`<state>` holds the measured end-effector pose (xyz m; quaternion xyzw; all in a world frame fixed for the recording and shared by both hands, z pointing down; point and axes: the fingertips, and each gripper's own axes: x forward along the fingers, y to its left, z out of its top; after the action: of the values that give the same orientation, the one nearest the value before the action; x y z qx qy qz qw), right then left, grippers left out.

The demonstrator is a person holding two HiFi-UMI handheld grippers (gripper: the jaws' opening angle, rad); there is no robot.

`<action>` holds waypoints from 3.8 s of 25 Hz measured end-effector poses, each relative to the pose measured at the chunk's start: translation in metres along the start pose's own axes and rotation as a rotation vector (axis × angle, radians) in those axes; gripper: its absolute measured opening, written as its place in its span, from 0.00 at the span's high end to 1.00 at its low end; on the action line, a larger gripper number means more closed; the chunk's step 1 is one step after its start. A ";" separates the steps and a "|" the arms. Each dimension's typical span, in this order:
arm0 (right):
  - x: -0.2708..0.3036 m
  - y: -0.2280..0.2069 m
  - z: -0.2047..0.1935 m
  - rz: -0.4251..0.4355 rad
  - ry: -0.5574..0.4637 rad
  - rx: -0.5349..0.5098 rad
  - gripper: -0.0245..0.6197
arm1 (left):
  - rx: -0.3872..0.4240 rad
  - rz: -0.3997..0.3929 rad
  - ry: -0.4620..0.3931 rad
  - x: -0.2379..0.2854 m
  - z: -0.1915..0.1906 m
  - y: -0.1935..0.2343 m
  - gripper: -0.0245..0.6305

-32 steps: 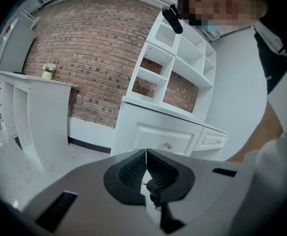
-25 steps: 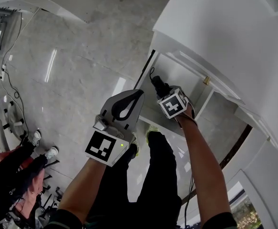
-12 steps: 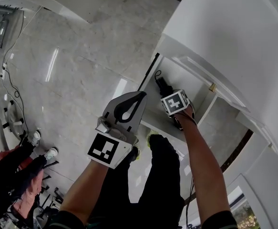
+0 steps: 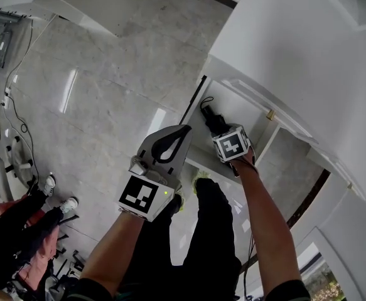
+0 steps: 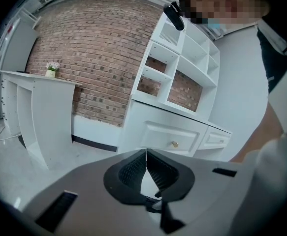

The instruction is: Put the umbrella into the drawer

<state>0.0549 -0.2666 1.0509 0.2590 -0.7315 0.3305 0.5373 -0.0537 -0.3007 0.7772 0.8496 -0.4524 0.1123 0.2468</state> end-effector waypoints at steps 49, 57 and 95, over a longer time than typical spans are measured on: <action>-0.623 0.110 0.072 -0.303 -1.006 0.163 0.95 | 0.093 -0.027 -0.142 -0.193 0.294 -0.155 0.95; -0.684 0.111 0.079 -0.327 -1.117 0.158 0.95 | 0.126 -0.030 -0.210 -0.209 0.340 -0.173 0.95; -0.804 0.153 0.092 -0.418 -1.302 0.040 0.95 | 0.206 0.040 -0.385 -0.290 0.435 -0.186 0.95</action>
<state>0.1181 -0.2187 0.2309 0.5505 -0.8340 0.0103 0.0355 -0.0791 -0.2330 0.2274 0.8669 -0.4942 -0.0014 0.0654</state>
